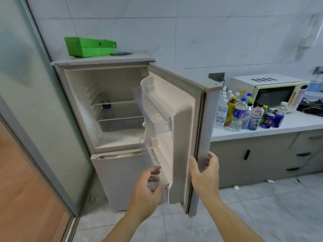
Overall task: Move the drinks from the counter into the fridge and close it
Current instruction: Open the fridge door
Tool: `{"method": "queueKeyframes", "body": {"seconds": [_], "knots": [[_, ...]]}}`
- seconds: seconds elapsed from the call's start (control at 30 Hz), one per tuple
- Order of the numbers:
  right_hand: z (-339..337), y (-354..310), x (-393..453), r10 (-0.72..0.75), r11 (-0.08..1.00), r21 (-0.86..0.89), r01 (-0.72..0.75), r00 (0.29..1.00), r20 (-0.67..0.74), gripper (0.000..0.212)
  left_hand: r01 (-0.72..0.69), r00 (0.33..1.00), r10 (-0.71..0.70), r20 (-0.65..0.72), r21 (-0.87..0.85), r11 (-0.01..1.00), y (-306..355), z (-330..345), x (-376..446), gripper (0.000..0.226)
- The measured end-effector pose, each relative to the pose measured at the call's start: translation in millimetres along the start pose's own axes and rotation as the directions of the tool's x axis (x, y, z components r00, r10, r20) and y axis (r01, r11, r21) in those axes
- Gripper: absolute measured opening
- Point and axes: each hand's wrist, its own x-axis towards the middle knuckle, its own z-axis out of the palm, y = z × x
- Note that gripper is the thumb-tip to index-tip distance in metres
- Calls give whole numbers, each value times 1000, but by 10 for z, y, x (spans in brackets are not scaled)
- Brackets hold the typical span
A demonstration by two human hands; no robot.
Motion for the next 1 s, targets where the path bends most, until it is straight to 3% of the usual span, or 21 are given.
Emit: {"method": "queueKeyframes", "body": {"seconds": [0.13,0.23,0.47,0.57,0.73,0.87,1.0], "knots": [[-403,228,633,57,998,0,-58,990,-129,40,-7,999,5,-45,-40,999,-37,257,187,35],[-624,391,1173,98,995,-12,-101,979,-181,48,6,998,-9,-59,-52,999,-151,463,436,35],[-944,606,2576,184,982,-14,-188,971,-150,36,74,995,-76,-70,-31,997,-419,1251,1387,39],[-1001,721,3094,196,979,-41,-202,973,-119,49,78,996,-84,40,130,988,-558,1665,1688,35],[-993,887,3796,209,977,-42,-211,977,-52,54,-5,983,-57,175,334,942,-686,2254,2035,48],[-949,990,4185,192,979,-73,-193,981,-20,54,39,949,-204,243,547,836,-753,2638,2138,65],[-978,1064,4453,125,989,-84,-119,989,80,42,81,939,-266,217,614,785,-742,2869,2198,72]]}}
